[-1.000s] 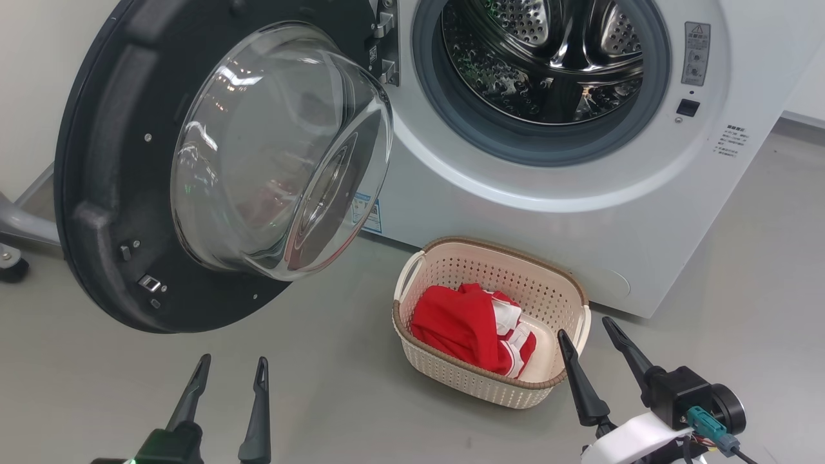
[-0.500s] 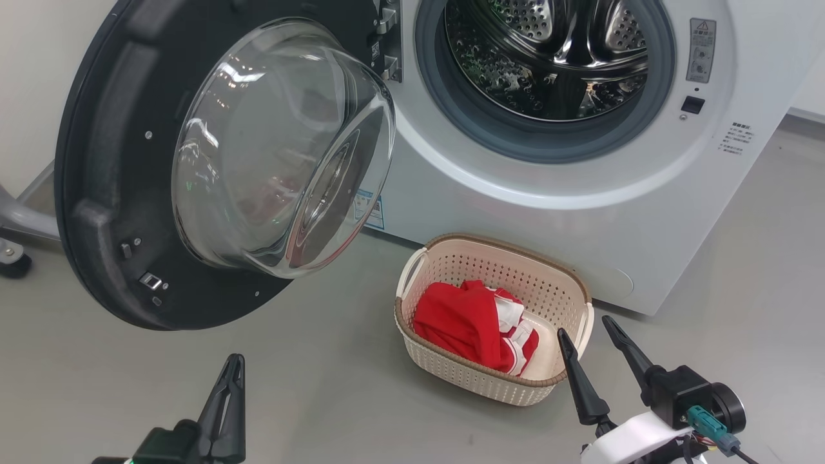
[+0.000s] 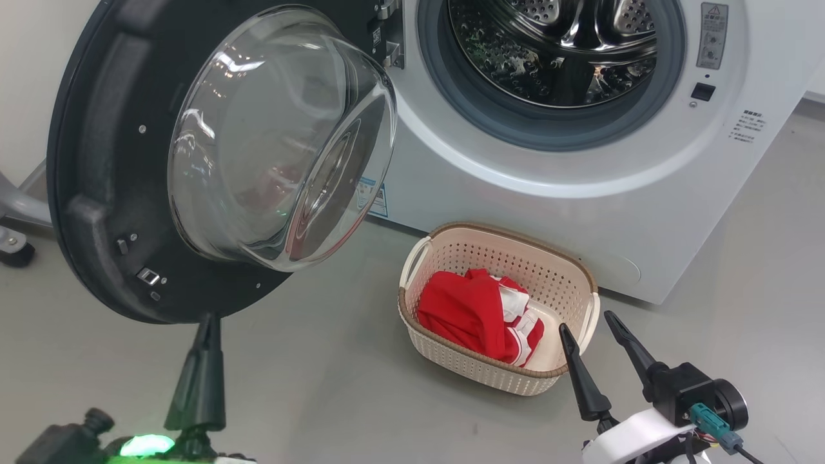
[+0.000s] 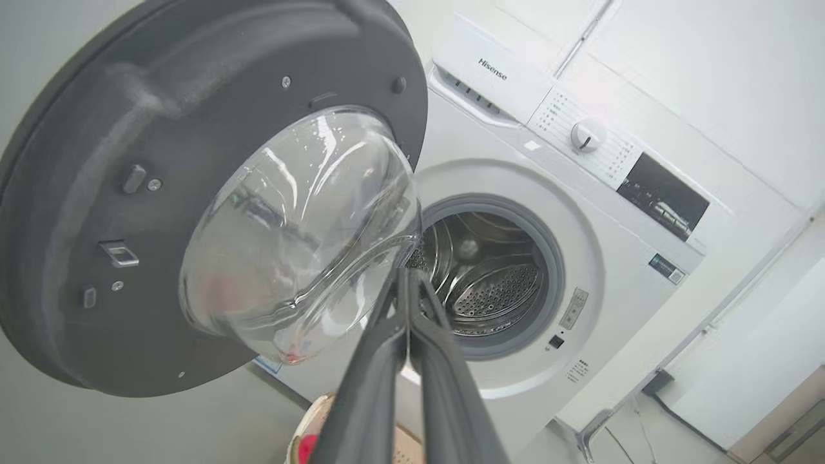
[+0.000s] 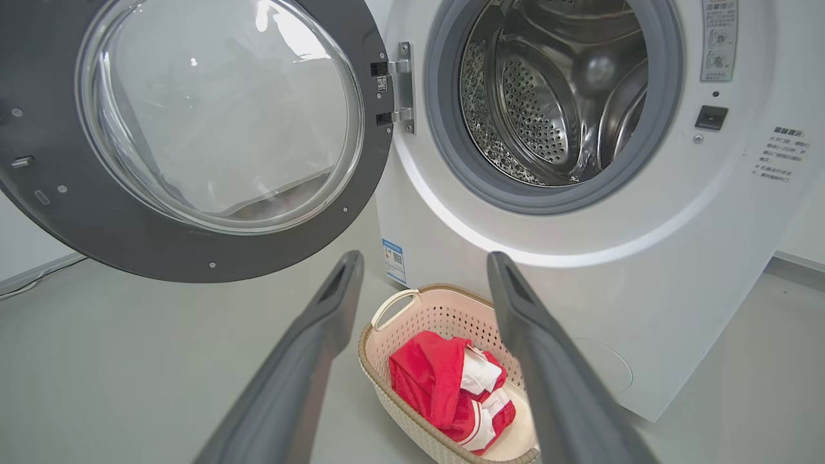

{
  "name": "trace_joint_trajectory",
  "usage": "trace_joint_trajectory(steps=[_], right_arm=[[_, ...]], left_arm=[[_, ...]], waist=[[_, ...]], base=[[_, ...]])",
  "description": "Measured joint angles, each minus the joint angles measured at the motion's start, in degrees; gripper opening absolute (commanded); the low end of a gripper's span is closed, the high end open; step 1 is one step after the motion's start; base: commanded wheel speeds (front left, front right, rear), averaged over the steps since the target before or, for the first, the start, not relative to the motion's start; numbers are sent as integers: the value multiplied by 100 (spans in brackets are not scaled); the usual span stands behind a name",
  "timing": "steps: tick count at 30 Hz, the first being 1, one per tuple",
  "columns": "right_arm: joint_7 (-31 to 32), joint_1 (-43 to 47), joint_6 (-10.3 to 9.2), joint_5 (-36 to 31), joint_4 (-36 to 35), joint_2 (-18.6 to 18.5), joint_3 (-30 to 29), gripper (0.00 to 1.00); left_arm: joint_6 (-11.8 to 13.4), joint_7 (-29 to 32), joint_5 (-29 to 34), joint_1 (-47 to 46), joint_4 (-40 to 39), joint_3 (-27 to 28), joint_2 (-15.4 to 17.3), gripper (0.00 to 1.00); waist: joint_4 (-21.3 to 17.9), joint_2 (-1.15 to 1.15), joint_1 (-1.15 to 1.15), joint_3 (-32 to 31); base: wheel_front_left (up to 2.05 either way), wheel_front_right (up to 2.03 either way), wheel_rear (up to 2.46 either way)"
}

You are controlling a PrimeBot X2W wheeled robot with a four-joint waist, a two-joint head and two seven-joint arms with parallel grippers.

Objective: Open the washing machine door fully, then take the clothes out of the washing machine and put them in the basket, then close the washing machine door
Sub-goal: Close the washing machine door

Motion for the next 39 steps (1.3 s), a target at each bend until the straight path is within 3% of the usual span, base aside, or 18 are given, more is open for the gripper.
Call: trace_joint_trajectory(steps=[6, 9, 19, 23, 27, 39], right_arm=[[0, -9, -2, -1, -22, -27, -29, 100], [0, -11, -8, -3, -42, -38, -46, 100], [0, -18, -13, -9, -71, -56, -122, 100], [0, -25, -13, -9, -74, -58, -121, 100], [0, -37, -9, -11, -83, -68, -113, 100], [0, -175, 12, -93, -71, -116, 38, 100]], left_arm=[[-113, -400, -1975, -163, -631, 218, -12, 0], [-166, -403, -2781, -312, -894, 717, -12, 0], [-213, -444, -3599, -976, -1049, 2379, 54, 0], [-204, -433, -4042, -1277, -824, 2991, 410, 0], [-44, -263, -4397, -1545, -381, 3431, 806, 0], [742, 935, -5294, -2142, 1285, 3449, 1894, 0]], waist=[[32, 0, 0, 97], [46, 0, 0, 150], [122, 0, 0, 245], [132, 0, 0, 257], [125, 0, 0, 276], [-34, 0, 0, 359]], base=[[0, 0, 0], [0, 0, 0], [0, 0, 0], [0, 0, 0], [0, 0, 0], [0, 0, 0]])
